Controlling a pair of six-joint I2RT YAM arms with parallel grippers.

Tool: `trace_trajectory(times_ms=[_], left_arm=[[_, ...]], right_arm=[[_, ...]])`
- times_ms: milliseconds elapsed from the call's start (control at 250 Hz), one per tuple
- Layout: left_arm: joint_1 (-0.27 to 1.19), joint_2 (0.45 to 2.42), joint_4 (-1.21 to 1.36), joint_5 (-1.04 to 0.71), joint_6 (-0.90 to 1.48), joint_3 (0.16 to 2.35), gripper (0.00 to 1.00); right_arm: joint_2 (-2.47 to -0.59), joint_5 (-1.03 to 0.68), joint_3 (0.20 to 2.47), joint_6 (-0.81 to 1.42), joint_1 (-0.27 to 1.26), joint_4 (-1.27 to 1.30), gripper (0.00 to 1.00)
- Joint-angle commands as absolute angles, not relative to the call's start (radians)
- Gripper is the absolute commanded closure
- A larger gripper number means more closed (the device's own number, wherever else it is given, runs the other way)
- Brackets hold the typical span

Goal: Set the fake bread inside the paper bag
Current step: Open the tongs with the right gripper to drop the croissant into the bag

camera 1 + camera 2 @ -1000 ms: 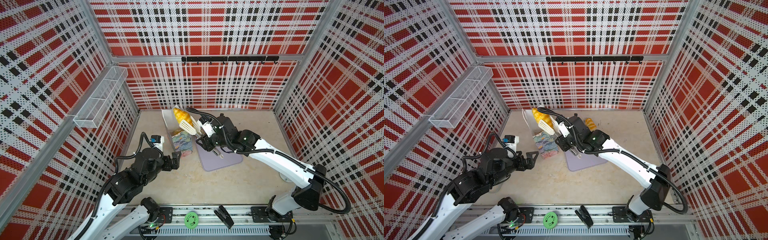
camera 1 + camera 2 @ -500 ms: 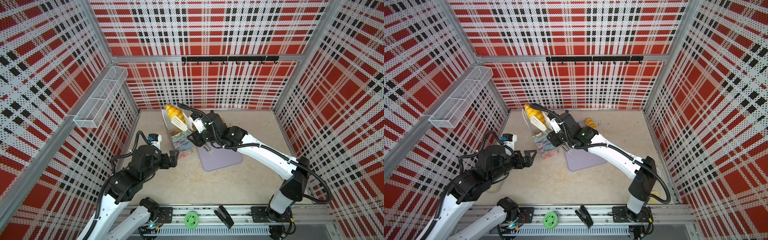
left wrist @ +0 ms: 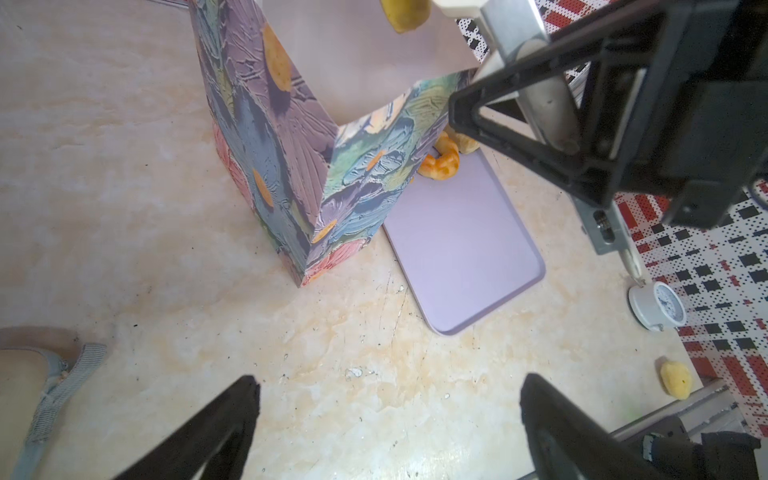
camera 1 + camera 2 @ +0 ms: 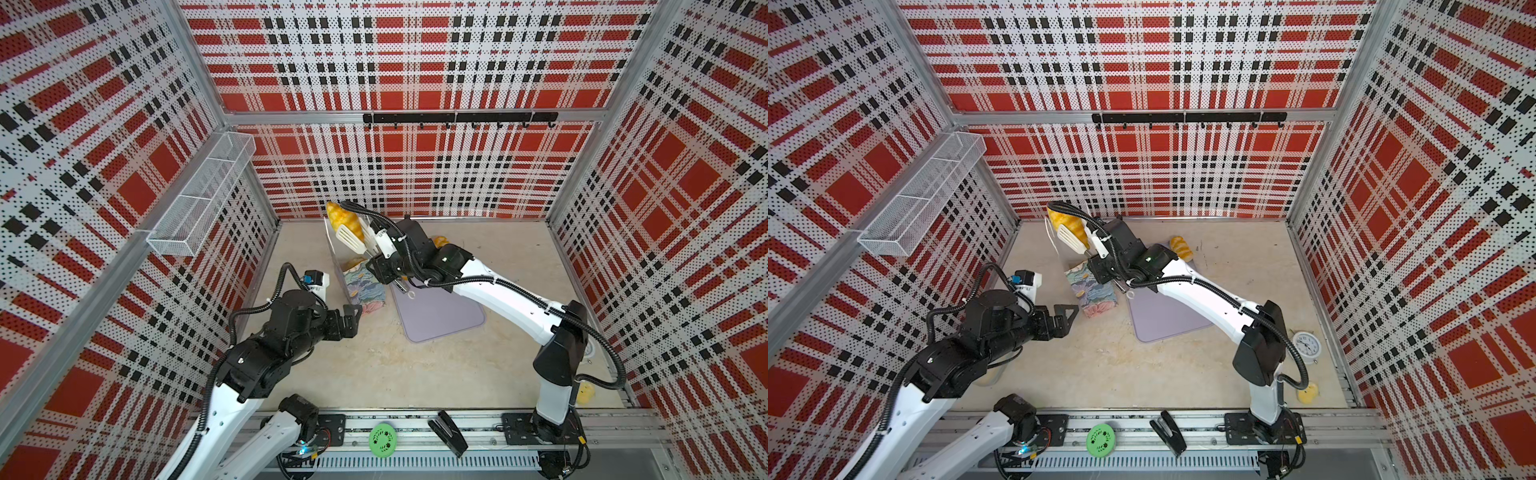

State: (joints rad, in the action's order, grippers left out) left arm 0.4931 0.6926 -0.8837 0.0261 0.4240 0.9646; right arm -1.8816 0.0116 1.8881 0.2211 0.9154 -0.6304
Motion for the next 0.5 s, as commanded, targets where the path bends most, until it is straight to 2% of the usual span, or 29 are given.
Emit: trace_trajectory(times_ms=[0, 296, 496], left_arm=[[0.488, 0.680, -0.868, 0.021, 0.432, 0.951, 0.01], [0.486, 0.701, -0.851, 0.000, 0.436, 0.937, 0.01], [0.486, 0.692, -0.851, 0.001, 0.438, 0.936, 0.01]], right_arm=[[-1.885, 0.053, 1.941, 0.198, 0.921, -0.606, 0.52], [-1.884, 0.070, 1.950, 0.189, 0.922, -0.643, 0.41], [-1.858, 0.069, 1.942, 0.187, 0.921, -0.649, 0.38]])
